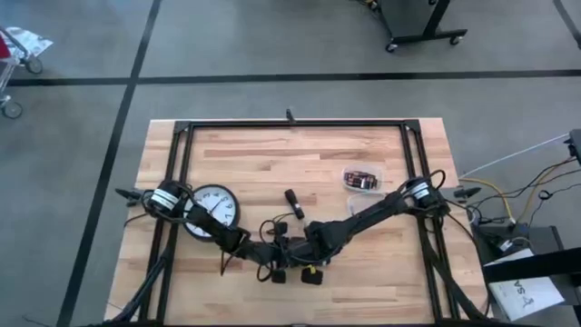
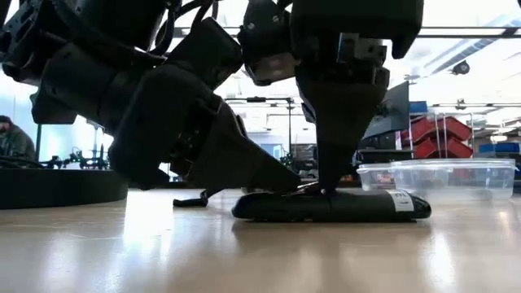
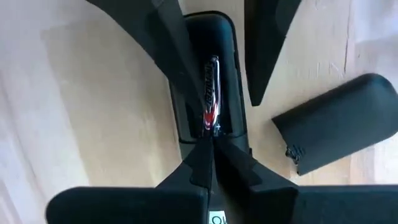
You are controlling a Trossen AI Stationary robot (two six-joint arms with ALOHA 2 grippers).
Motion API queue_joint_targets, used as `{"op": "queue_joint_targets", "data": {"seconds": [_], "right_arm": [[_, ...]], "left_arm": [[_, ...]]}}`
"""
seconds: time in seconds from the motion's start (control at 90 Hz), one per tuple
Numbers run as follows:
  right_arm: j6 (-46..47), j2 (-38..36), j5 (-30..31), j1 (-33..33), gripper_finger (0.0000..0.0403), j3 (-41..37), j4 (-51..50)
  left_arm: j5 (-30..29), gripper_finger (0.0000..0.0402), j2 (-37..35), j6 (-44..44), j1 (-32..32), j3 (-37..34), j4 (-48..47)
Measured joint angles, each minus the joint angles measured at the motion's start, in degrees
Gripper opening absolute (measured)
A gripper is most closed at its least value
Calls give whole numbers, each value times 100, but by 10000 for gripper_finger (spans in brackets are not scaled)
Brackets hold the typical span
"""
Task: Insert battery
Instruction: Insert the silver battery into the remote battery compartment
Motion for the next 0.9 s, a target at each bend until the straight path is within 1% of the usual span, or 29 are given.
{"op": "queue_joint_targets", "data": {"seconds": [0.544,0.8,0.9], "right_arm": [[202,-2,278,0,0,-24,28],[57,-67,297,1,0,-20,-47],[-41,-94,412,-2,0,53,-221]], "left_arm": [[-91,97,-7,-63,0,0,-142],[-93,97,-7,-157,2,4,-284],[-119,97,-7,-215,4,7,-363]]}}
